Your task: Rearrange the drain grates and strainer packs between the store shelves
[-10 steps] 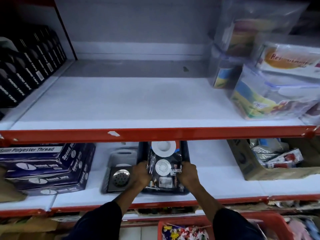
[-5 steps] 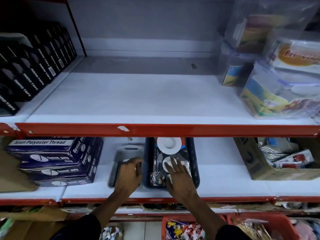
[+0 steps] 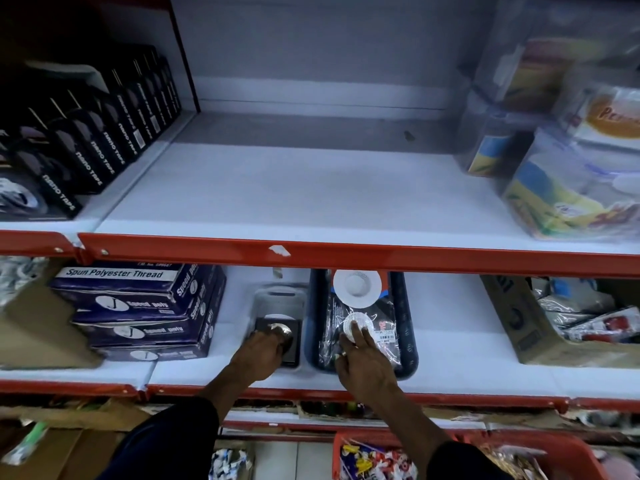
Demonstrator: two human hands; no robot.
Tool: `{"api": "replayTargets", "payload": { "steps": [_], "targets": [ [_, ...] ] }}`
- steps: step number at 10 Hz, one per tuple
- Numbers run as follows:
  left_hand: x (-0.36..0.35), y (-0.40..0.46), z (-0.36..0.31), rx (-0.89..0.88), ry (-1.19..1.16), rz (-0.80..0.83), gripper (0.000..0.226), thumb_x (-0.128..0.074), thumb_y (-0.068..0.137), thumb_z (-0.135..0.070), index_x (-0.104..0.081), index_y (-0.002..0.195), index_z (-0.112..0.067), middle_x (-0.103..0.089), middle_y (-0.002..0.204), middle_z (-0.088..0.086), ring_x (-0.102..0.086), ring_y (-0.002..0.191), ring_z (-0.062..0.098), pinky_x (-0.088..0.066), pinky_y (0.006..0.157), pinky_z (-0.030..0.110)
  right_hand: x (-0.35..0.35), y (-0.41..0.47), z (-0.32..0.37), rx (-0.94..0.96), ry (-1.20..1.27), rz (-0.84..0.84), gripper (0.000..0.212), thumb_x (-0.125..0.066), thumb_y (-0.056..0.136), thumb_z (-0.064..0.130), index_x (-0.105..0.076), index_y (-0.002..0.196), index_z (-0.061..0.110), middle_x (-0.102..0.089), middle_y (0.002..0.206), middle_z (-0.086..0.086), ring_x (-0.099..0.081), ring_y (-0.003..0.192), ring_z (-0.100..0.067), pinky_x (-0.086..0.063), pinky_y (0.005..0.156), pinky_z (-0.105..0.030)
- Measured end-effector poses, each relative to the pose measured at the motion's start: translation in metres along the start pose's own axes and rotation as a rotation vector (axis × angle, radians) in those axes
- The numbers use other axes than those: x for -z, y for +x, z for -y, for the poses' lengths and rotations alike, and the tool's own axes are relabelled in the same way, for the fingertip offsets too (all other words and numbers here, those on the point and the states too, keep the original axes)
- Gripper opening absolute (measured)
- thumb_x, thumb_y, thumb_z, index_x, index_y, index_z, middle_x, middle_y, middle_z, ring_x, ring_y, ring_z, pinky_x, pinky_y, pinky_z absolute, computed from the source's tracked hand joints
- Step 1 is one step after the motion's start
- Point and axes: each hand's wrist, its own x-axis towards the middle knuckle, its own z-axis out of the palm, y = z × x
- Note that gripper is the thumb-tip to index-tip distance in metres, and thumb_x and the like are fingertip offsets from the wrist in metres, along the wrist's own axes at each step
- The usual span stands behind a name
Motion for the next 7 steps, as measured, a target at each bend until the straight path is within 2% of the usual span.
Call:
{"api": "replayTargets", "payload": {
  "steps": [1, 2, 3, 4, 5, 6, 7],
  "targets": [
    [0.001, -0.007, -0.004, -0.023, -0.004, 0.001, 0.039, -0.036, 0.084, -0.024, -0.065, 0.109, -0.021, -0.074, 0.108, 0.011, -0.069, 0.095, 0.029, -0.056, 0.088, 0.039, 0.015, -0.009, 0.005, 0.003, -0.002, 0.005, 0.064, -0.020, 0.091, 0.042, -0.047, 0.141, 0.014, -0.050, 0.146, -0.014, -0.041, 0.139, -0.030, -0.038, 0.114, -0.042],
    [-0.003, -0.022, -0.011, -0.023, 0.019, -0.014, 0.053, -0.022, 0.083, -0.042, -0.068, 0.099, -0.020, -0.074, 0.101, 0.008, -0.069, 0.091, 0.025, -0.058, 0.083, 0.040, 0.034, -0.026, 0.009, 0.014, -0.052, 0.058, 0.040, -0.036, 0.093, 0.035, -0.067, 0.107, 0.015, -0.071, 0.109, -0.011, -0.064, 0.104, -0.029, -0.050, 0.090, -0.035],
    [-0.010, -0.037, -0.011, -0.028, 0.021, 0.010, 0.054, -0.022, 0.086, -0.045, -0.068, 0.096, -0.020, -0.073, 0.097, 0.010, -0.069, 0.089, 0.024, -0.057, 0.080, 0.039, 0.037, -0.034, 0.008, 0.029, -0.052, 0.106, 0.040, -0.037, 0.088, 0.035, -0.070, 0.097, 0.016, -0.073, 0.101, -0.010, -0.066, 0.095, -0.028, -0.053, 0.084, -0.035],
    [-0.008, -0.048, -0.015, -0.001, 0.029, 0.016, 0.036, -0.036, 0.091, -0.035, -0.068, 0.096, -0.020, -0.070, 0.102, 0.007, -0.065, 0.098, 0.021, -0.054, 0.083, 0.036, 0.045, -0.042, 0.013, 0.052, -0.091, 0.122, 0.038, -0.041, 0.089, 0.031, -0.072, 0.097, 0.011, -0.073, 0.101, -0.013, -0.067, 0.095, -0.029, -0.054, 0.083, -0.035],
    [-0.007, -0.056, -0.020, -0.033, 0.052, 0.030, 0.033, -0.040, 0.092, -0.029, -0.070, 0.100, -0.017, -0.071, 0.102, 0.007, -0.064, 0.099, 0.020, -0.054, 0.083, 0.036, 0.050, -0.051, 0.019, 0.077, -0.140, 0.167, 0.035, -0.045, 0.094, 0.027, -0.069, 0.104, 0.004, -0.070, 0.109, -0.016, -0.061, 0.106, -0.030, -0.049, 0.090, -0.036],
    [-0.001, -0.067, -0.026, -0.036, 0.043, 0.094, 0.038, -0.036, 0.091, -0.029, -0.069, 0.100, -0.012, -0.070, 0.102, 0.011, -0.064, 0.099, 0.025, -0.055, 0.085, 0.039, 0.052, -0.062, 0.022, 0.089, -0.136, 0.184, 0.037, -0.043, 0.090, 0.026, -0.069, 0.105, 0.005, -0.069, 0.112, -0.017, -0.061, 0.110, -0.032, -0.048, 0.093, -0.036],
    [0.010, -0.073, -0.039, -0.080, 0.069, 0.028, 0.039, -0.032, 0.086, -0.030, -0.067, 0.093, -0.013, -0.069, 0.098, 0.012, -0.065, 0.094, 0.028, -0.056, 0.081, 0.041, 0.059, -0.068, 0.024, 0.074, -0.122, 0.148, 0.035, -0.043, 0.086, 0.026, -0.069, 0.106, 0.013, -0.070, 0.112, -0.013, -0.061, 0.109, -0.030, -0.049, 0.091, -0.035]
  ]
}}
